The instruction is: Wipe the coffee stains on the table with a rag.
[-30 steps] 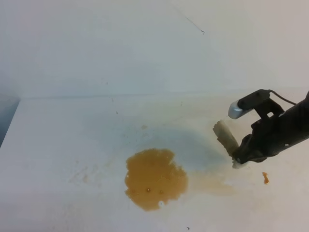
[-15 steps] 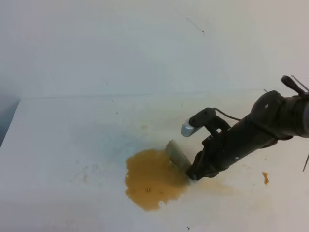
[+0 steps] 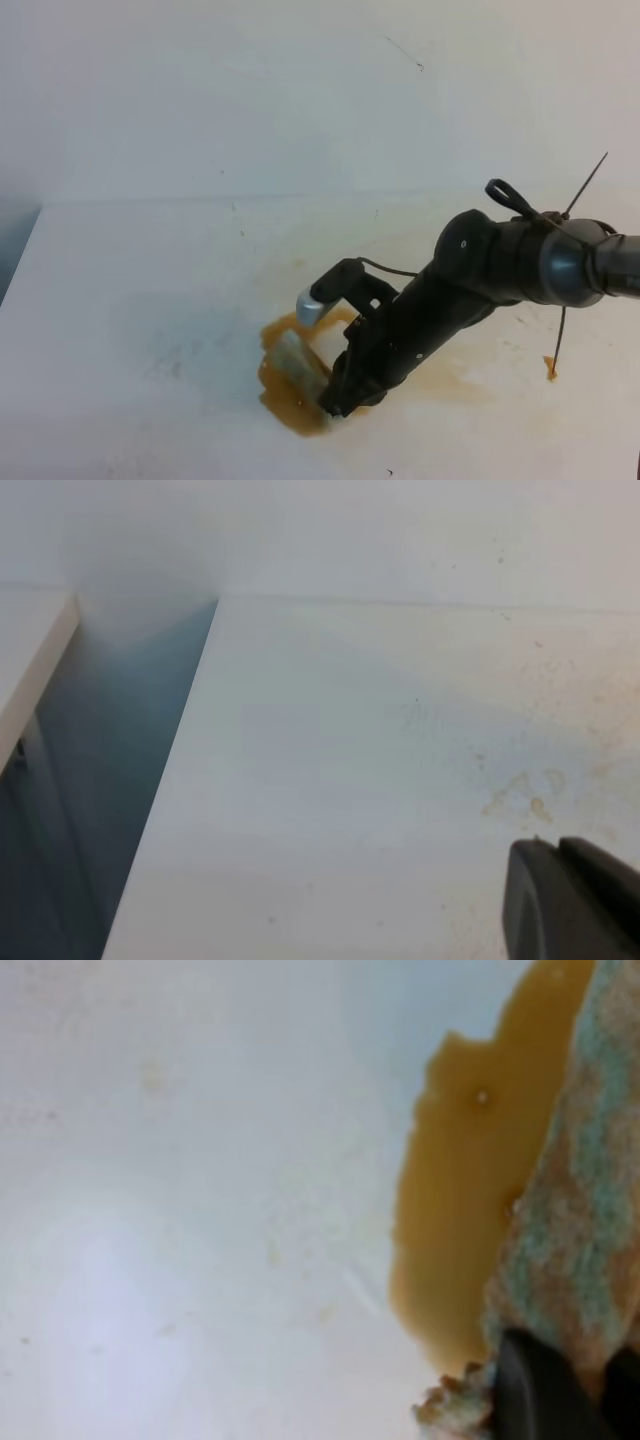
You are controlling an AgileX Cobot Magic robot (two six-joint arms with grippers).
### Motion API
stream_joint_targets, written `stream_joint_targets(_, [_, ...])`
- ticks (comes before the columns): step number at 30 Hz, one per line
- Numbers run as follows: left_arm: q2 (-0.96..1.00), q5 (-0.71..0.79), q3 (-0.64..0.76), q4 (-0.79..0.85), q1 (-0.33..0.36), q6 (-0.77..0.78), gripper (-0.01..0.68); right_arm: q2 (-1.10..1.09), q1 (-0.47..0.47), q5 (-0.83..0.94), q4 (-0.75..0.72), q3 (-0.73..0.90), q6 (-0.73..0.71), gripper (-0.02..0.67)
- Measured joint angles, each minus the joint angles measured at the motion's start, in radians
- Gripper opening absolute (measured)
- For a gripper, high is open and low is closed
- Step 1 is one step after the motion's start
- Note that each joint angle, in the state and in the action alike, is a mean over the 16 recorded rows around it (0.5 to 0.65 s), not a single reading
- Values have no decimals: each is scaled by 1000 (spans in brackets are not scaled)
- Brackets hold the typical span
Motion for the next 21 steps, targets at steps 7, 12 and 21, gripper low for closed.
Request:
stream_joint_targets(7, [0,-1,0,0,0,0,0,3,24,70,57,-72,1,48])
stream_joint_targets(12, [0,-3,0,0,0,0,0,13,29,118,129,-118,-6,48])
stream_joint_targets(21, [0,-3,0,0,0,0,0,87,37,187,238,-143,-16,48])
